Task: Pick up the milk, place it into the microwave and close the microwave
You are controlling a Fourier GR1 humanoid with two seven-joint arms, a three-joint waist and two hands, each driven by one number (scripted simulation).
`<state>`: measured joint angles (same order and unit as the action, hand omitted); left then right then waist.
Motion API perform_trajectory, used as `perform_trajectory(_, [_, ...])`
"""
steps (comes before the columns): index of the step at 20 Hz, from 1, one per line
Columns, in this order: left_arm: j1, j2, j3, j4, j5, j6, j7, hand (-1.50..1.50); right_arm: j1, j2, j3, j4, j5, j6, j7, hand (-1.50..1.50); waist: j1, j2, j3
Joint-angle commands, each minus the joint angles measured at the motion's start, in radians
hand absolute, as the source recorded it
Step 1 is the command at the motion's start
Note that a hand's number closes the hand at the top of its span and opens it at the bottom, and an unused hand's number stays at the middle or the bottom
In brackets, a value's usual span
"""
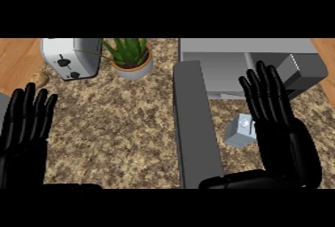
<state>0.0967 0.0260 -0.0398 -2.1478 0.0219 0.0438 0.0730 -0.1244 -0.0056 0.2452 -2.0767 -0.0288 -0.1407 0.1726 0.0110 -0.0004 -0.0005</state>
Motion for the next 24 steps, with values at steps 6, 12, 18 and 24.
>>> perform_trajectory(6, [0.197, -0.005, 0.021, -0.057, 0.085, -0.071, -0.090, -1.50, -0.064, 0.006, 0.185, -0.057, 0.107, -0.203, 0.119, -1.50, -0.005, -0.002, 0.000])
perform_trajectory(12, [0.306, -0.012, -0.023, -0.180, 0.065, -0.086, -0.067, -1.50, -0.116, 0.005, 0.042, 0.048, 0.126, -0.196, 0.102, -1.50, 0.000, -0.001, 0.000])
perform_trajectory(18, [0.325, -0.025, -0.010, -0.069, 0.081, -0.113, -0.203, -1.50, 0.057, 0.005, 0.050, 0.106, 0.120, -0.189, -0.044, -1.50, -0.006, 0.000, 0.001])
perform_trajectory(24, [0.375, 0.000, 0.060, -0.112, 0.149, -0.164, -0.189, -1.50, 0.055, -0.005, -0.027, 0.217, 0.062, -0.163, -0.120, -1.50, -0.005, 0.000, 0.001])
